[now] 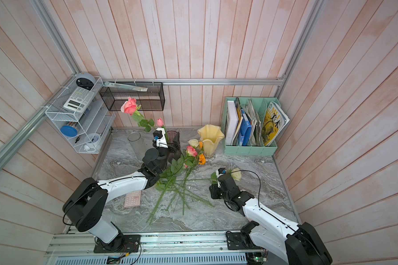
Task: Arrange the flowers in different vases according to their colors
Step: Insert the flower into the vase.
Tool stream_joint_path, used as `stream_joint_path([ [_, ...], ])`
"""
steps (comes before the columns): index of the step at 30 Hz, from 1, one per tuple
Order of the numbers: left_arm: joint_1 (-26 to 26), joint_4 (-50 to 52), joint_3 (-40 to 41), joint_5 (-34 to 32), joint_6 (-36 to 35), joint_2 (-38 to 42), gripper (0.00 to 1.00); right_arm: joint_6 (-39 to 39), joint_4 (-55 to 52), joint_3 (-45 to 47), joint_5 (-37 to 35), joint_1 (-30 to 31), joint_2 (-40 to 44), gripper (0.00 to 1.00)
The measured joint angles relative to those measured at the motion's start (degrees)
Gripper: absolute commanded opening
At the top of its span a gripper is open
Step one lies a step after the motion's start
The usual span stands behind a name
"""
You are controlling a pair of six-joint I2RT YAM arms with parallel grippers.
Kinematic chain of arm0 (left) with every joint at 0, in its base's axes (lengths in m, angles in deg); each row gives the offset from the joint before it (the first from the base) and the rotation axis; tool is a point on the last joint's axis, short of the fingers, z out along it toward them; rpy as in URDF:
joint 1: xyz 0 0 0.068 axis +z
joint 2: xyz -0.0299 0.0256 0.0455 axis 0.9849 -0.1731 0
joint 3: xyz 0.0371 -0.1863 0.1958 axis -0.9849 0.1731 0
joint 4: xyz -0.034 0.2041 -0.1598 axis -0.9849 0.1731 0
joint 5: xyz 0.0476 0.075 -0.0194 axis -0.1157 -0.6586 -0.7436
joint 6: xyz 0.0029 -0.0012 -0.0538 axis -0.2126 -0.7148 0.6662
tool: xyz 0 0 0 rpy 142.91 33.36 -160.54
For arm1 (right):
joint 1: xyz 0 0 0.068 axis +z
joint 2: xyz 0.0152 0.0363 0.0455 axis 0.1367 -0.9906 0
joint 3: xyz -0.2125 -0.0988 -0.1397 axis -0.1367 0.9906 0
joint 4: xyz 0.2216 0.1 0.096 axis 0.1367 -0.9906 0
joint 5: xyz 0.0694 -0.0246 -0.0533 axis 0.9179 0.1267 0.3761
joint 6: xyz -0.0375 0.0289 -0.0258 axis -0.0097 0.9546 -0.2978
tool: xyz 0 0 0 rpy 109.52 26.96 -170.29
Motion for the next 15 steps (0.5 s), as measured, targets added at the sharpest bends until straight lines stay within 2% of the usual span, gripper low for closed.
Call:
stream_joint_path([
  [5, -6.99, 9.79, 1.86, -1.22, -2.6, 9.09, 0.83, 0.04, 0.24, 0.04, 0.02, -0.07, -0.02, 0.41],
  [8, -11.43, 19.26, 2.43, 0.33, -2.38, 15.65, 0.77, 0.44, 0.52, 0.11, 0.04, -0.09, -0.07, 0.41],
  [11, -12.07, 29.75, 2.32, 3.45, -0.48, 19.96, 0.75, 0.63, 0.94, 0.11, 0.04, -0.11, -0.31, 0.41],
  [15, -11.82, 43.06, 2.34, 7.17, 1.7, 20.59, 0.74, 0.92, 0.96, 0.11, 0.26, -0.11, -0.98, 0.41],
])
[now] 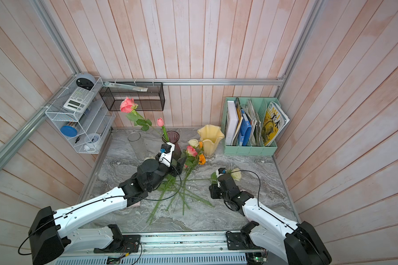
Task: Arrange the flowers in different vases according to their colors
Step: Pick up the flower at the center of the board.
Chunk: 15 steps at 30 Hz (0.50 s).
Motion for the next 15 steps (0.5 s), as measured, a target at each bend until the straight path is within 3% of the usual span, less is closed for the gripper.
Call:
stream_joint_path([
  [7, 0.0, 16.11, -0.04, 6.8, 1.55, -7.41, 0.65, 0.87, -0.04, 0.0, 0.55, 0.0, -2.23, 0.41],
  [15, 3.34, 20.92, -0.11, 11.54, 2.78, -16.63, 0.57, 1.25, -0.09, 0.0, 1.88, 0.0, -3.08, 0.41],
])
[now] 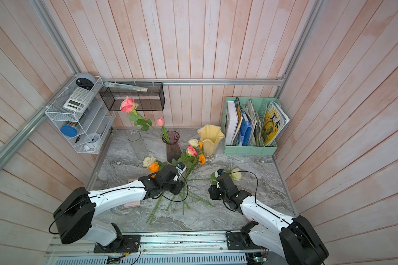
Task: Arrange the flowers in different vases according to their colors
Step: Pick up the flower at the center of the board.
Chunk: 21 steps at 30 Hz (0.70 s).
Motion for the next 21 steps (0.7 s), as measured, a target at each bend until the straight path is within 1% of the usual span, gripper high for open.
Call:
stream_joint_path([
  [4, 2.45, 0.11, 0.0, 1.73, 0.74, -2.47, 0.56, 0.0, 0.0, 0.0, 0.04, 0.0, 0.02, 0.41],
  [6, 2.89, 0.09, -0.02, 2.34, 0.81, -3.21, 0.55, 0.02, 0.0, 0.0, 0.04, 0.0, 0.02, 0.41],
  [12, 2.93, -0.28, -0.92, 3.76, 0.79, -4.9, 0.52, 0.04, 0.02, 0.0, 0.02, 0.0, 0.02, 0.41],
  [21, 2.93, -1.33, -2.54, 3.98, 0.74, -8.11, 0.41, 0.04, 0.04, 0.0, 0.02, 0.0, 0.02, 0.41],
])
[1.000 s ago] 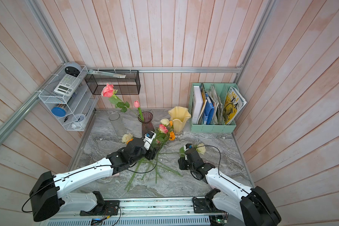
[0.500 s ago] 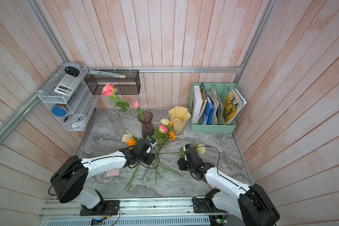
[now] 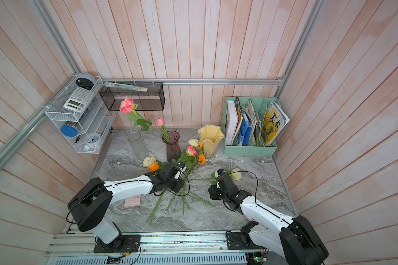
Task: Arrange the flowers in different vases according to their colors
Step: Pick up the flower at the center of the board.
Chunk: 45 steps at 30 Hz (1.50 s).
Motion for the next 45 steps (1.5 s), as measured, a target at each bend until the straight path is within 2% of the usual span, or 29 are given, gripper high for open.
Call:
stream_joint_path([
  [6, 0.07, -0.04, -0.5, -0.04, -0.09, -0.85, 0.33, 0.0, 0.0, 0.02, 0.0, 0.0, 0.0, 0.41],
  [30, 0.37, -0.9, -1.64, 1.51, -0.22, -3.63, 0.16, 0.0, -0.02, 0.09, -0.02, 0.0, 0.39, 0.41],
  [37, 0.37, -0.85, -1.62, 1.31, -0.2, 0.37, 0.04, 0.0, -0.02, 0.11, -0.04, 0.0, 0.48, 0.41],
  [45, 0.37, -0.85, -0.15, 0.33, -0.15, 5.81, 0.0, 0.02, 0.0, 0.11, -0.07, 0.0, 0.48, 0.41],
])
